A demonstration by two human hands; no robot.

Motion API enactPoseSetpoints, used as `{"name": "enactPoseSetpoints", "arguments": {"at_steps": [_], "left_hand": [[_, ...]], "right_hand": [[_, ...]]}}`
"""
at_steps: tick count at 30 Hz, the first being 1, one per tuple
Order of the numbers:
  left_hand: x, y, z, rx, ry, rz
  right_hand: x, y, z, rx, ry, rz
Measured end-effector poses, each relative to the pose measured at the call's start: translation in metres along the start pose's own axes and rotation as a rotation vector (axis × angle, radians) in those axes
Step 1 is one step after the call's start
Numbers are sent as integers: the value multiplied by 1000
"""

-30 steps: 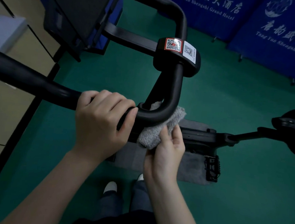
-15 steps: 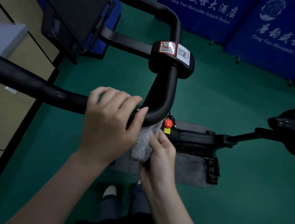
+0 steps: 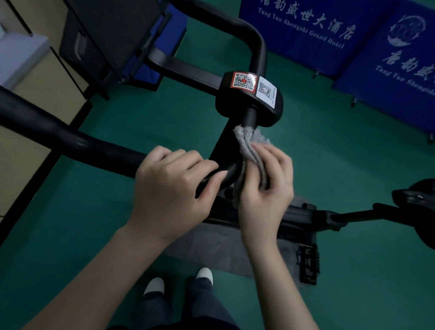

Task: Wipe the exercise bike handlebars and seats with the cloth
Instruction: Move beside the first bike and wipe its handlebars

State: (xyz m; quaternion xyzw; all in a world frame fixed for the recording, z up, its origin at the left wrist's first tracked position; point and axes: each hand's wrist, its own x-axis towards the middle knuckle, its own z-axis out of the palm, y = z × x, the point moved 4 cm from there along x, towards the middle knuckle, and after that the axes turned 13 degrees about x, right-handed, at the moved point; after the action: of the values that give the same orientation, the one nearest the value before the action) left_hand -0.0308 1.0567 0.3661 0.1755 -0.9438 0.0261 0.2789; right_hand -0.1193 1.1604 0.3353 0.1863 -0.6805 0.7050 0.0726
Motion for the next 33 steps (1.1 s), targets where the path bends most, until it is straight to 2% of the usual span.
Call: {"name": "enactPoseSetpoints", "arguments": {"at_steps": [6, 9, 16, 20, 26, 30, 33], "left_hand": [[-2, 1, -1, 0, 13, -19], [-2, 1, 0, 4, 33, -26], [-2, 1, 0, 1, 46, -41], [-2, 0, -1, -9, 43, -44], [-4, -1, -1, -21, 45, -36], [-4, -2, 0, -26, 55, -29], [-4, -2, 2, -32, 59, -12]], "right_hand": [[15, -12, -4, -173, -291, -229], [36, -11, 1, -213, -397, -208], [56, -6, 11, -214, -480, -187], [66, 0, 11, -143, -353, -108], [47, 17, 11, 86, -68, 145], [24, 25, 2, 229, 35, 285], [25, 36, 9, 341, 100, 489]]}}
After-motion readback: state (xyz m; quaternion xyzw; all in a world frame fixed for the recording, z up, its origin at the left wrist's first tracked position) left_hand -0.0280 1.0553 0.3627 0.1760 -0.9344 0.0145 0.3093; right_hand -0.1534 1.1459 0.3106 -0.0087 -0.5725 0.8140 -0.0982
